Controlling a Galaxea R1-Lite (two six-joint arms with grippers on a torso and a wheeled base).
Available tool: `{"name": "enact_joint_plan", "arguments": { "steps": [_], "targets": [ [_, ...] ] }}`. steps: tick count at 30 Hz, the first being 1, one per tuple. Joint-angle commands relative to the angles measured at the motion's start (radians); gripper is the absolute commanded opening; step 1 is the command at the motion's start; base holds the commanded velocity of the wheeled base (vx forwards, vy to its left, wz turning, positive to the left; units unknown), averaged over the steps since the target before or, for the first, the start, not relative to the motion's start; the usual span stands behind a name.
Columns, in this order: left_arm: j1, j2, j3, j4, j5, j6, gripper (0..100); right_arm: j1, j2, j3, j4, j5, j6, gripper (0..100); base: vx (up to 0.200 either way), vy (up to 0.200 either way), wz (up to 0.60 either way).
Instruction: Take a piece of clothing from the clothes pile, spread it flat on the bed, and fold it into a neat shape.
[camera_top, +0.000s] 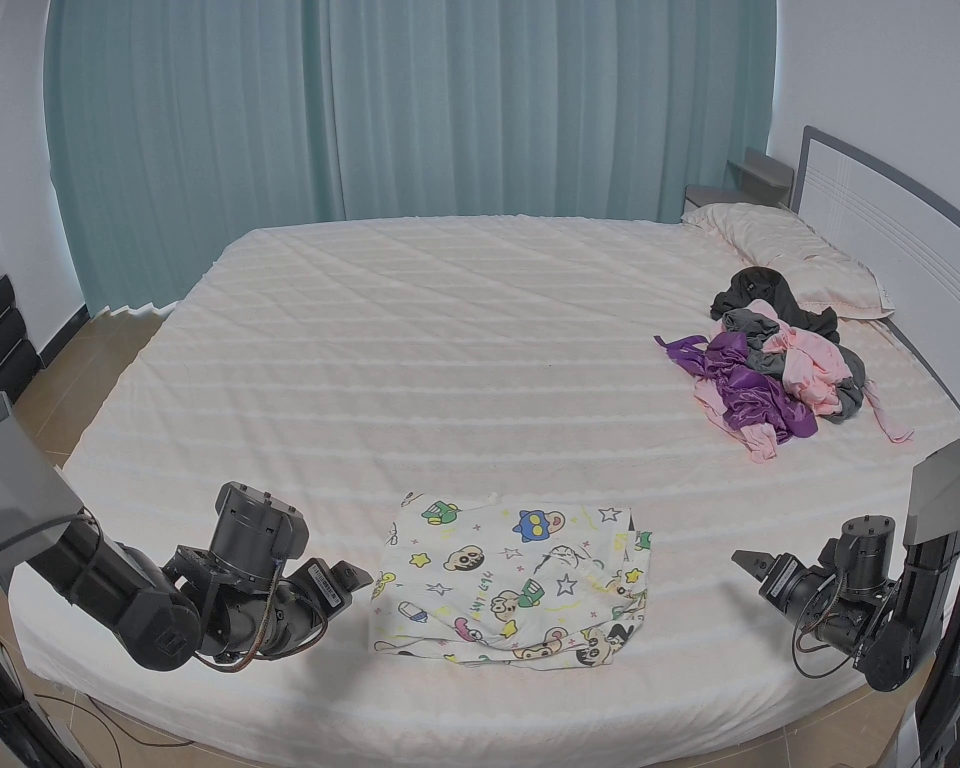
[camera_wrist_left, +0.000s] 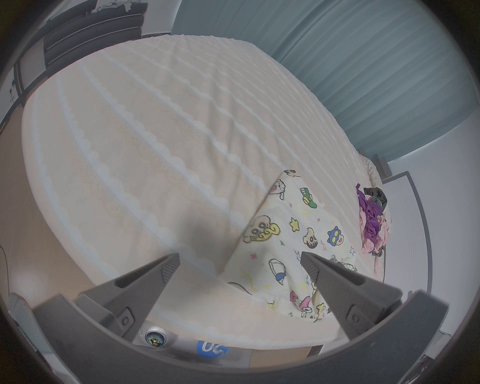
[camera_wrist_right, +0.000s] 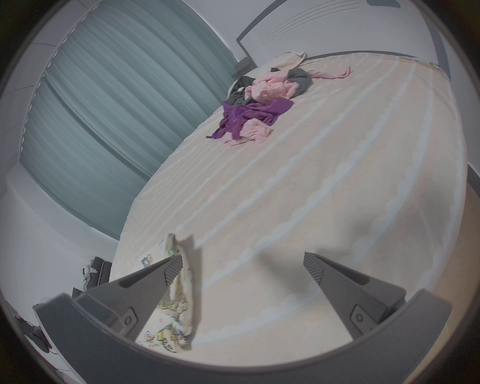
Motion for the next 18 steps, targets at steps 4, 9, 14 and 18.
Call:
{"name": "enact_joint_plan", "arguments": {
  "steps": [4,9,14,18],
  "targets": [
    [0.020,0.012,-0.002,0.000,-0.009,0.001,100,0.074,-0.102,0.013,-0.004,0.000,-0.012,100,0.000,0.200,0.00],
    [0.012,0.022,0.002,0.000,-0.012,0.001,100,0.163,-0.099,-0.031,0.012,0.008,-0.067,100,0.000,0.080,0.00],
    [0.009,0.051,0.007,-0.002,-0.014,0.003,100,0.209,-0.080,-0.165,0.127,0.012,-0.214,100,0.000,0.000,0.00],
    [0.007,0.055,0.007,0.000,-0.014,0.003,100,0.250,-0.089,-0.283,0.260,0.016,-0.240,100,0.000,0.000,0.00]
  ]
}}
